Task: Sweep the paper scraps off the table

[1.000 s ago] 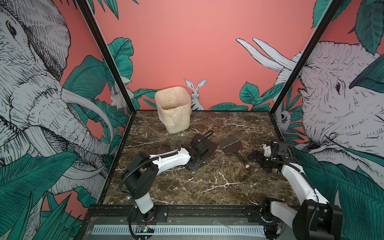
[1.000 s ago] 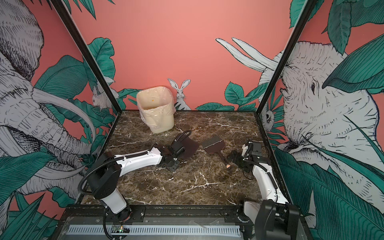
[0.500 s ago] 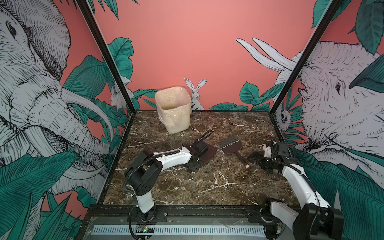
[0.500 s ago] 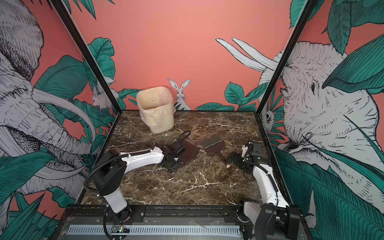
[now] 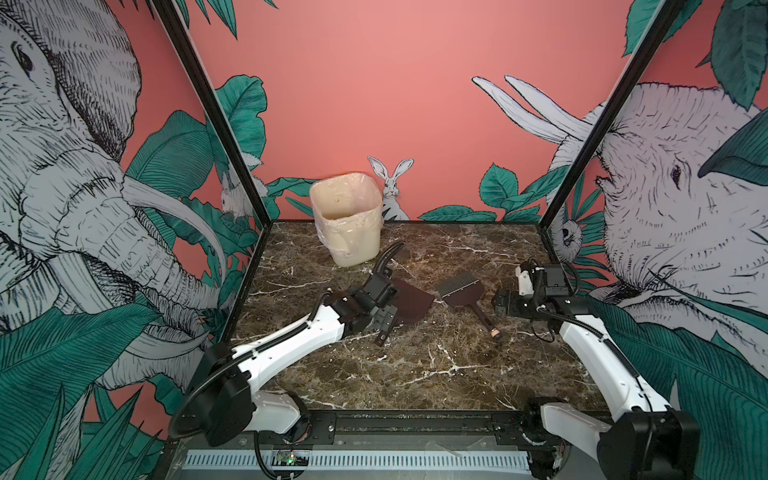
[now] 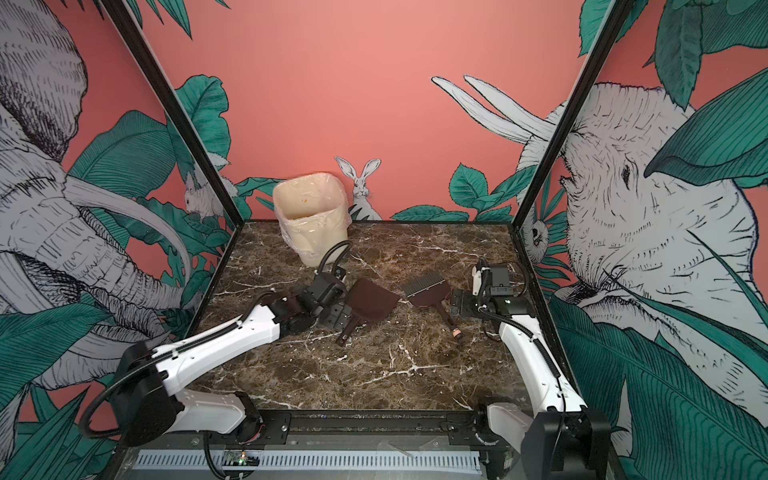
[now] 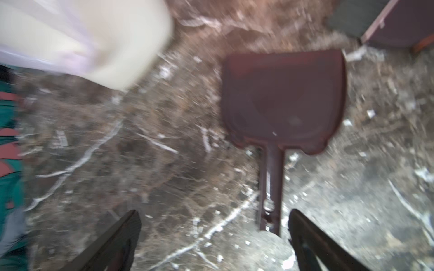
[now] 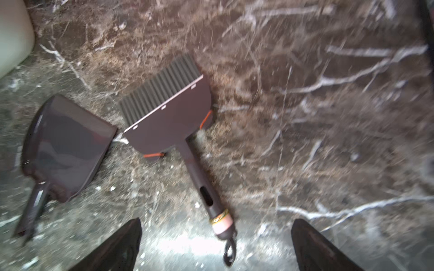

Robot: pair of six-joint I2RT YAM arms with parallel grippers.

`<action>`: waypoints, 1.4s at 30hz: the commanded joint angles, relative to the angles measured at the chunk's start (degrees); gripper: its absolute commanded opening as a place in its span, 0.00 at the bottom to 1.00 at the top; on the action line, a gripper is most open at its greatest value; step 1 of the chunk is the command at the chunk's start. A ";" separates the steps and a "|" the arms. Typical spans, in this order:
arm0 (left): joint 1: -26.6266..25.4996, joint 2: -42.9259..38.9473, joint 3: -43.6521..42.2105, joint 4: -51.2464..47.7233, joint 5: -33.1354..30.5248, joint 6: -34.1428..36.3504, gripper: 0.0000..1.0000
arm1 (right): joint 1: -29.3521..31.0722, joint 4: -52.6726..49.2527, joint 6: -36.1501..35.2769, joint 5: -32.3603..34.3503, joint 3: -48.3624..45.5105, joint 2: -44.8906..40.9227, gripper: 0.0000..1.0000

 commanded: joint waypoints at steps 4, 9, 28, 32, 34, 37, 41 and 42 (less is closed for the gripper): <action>8.23 -11.33 -10.86 12.00 -10.59 14.07 0.99 | 2.70 16.07 -8.09 11.29 -2.11 3.81 0.99; 18.90 -18.68 -17.80 21.56 -8.22 19.89 0.99 | 3.85 29.54 -10.46 13.41 -7.26 7.54 0.99; 33.48 4.32 -34.64 76.72 2.91 23.79 0.99 | 4.25 74.06 -19.87 13.32 -23.81 18.43 0.99; 33.71 12.43 -38.86 92.77 0.85 23.35 0.99 | 4.21 76.61 -19.90 13.76 -25.01 19.39 0.99; 34.05 12.82 -38.82 93.05 1.07 22.91 0.99 | 4.21 77.85 -19.90 13.85 -25.41 19.55 0.99; 34.94 12.10 -39.22 92.45 1.94 21.60 1.00 | 4.12 78.52 -19.51 14.03 -25.85 19.56 0.99; 35.74 11.24 -38.66 89.77 3.29 20.72 1.00 | 1.97 82.57 -17.30 12.42 -27.69 20.19 1.00; 35.81 11.65 -38.66 90.52 3.03 20.64 1.00 | 1.47 84.14 -16.80 11.75 -28.27 20.68 1.00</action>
